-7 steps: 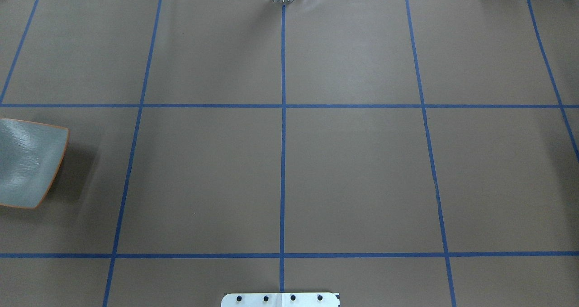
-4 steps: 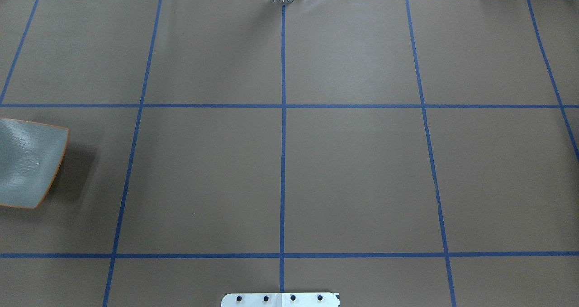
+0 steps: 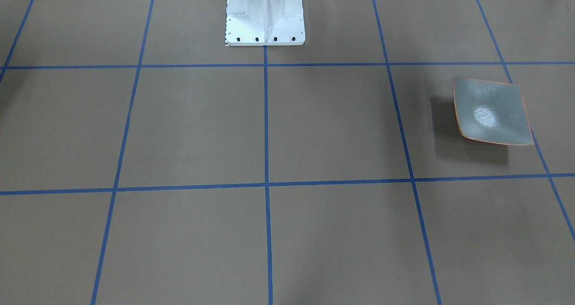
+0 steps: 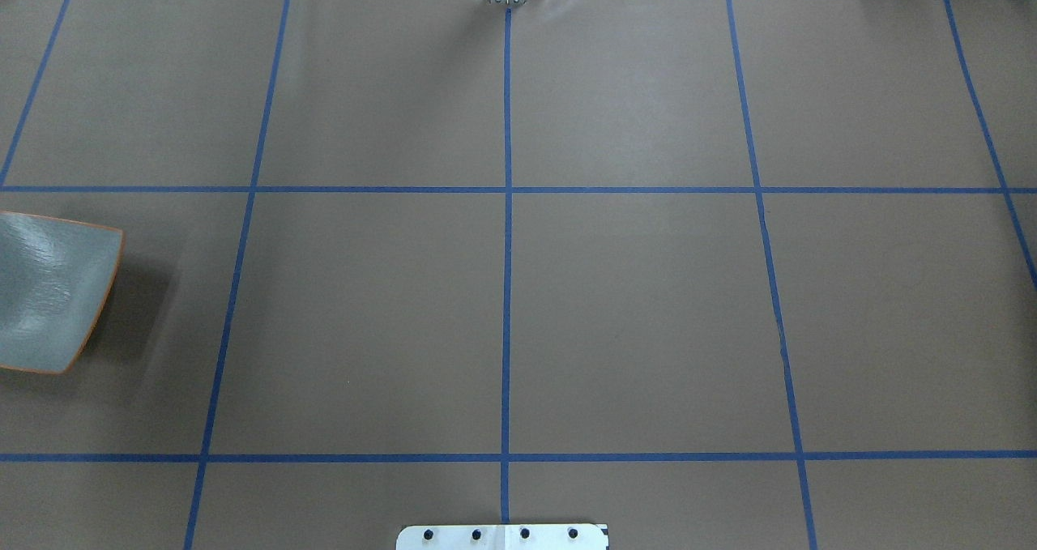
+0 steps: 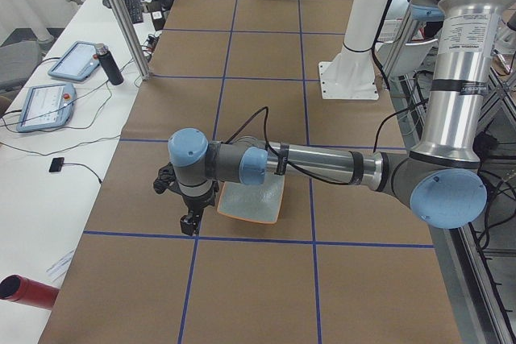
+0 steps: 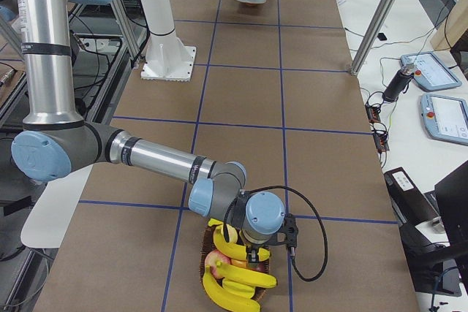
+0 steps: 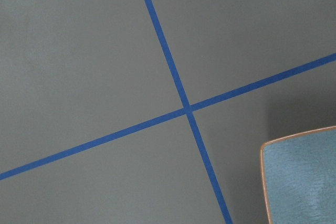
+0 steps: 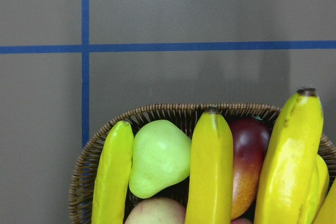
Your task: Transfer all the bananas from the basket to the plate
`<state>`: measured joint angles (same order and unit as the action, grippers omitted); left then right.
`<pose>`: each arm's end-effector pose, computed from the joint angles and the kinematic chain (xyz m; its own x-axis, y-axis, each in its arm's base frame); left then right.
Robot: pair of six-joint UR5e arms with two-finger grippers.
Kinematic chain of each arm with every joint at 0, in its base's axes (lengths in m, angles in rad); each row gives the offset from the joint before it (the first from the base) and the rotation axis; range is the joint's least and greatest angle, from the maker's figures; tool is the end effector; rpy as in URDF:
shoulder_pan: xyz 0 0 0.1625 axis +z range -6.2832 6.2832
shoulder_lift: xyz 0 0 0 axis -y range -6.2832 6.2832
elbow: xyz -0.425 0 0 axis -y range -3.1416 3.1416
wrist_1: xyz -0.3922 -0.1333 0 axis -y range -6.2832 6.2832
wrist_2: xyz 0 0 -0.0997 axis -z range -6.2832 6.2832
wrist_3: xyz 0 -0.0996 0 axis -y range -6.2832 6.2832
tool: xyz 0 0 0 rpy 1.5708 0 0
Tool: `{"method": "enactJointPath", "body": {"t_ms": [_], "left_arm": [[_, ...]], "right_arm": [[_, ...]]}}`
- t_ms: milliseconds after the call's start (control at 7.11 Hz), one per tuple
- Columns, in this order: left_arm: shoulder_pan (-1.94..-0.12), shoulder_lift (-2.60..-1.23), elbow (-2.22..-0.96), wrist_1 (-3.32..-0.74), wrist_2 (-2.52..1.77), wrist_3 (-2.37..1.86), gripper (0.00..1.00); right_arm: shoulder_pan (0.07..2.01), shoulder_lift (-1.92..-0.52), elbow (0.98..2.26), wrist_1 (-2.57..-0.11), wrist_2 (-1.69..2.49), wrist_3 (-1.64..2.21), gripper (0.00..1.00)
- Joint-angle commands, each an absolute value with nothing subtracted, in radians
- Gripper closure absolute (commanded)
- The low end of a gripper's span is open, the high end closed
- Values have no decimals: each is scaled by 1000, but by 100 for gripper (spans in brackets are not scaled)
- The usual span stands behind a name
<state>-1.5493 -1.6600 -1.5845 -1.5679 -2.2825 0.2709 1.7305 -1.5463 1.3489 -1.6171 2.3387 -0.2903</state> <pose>-0.0567 -0.5361 0.6106 0.7224 0.3447 -0.5994 -0.2228 0.9367 0.2701 0.1388 -0.4582 0.7579 0.6991 -0.0061 0.7150 0.0478 0.9981 -0.0382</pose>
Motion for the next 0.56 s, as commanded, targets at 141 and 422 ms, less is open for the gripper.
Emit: {"method": "enactJointPath", "body": {"t_ms": [141,422], "left_arm": [[-1549,-1661,-1583,-1577,-2316,270,0],[-1549,-1660,-1580,-1577,-2370,270,0]], "right_arm": [[1726,-1520,1232,-1628,2304,-383,0],[1720,-1522,1230,-1628,2237,-385,0]]}}
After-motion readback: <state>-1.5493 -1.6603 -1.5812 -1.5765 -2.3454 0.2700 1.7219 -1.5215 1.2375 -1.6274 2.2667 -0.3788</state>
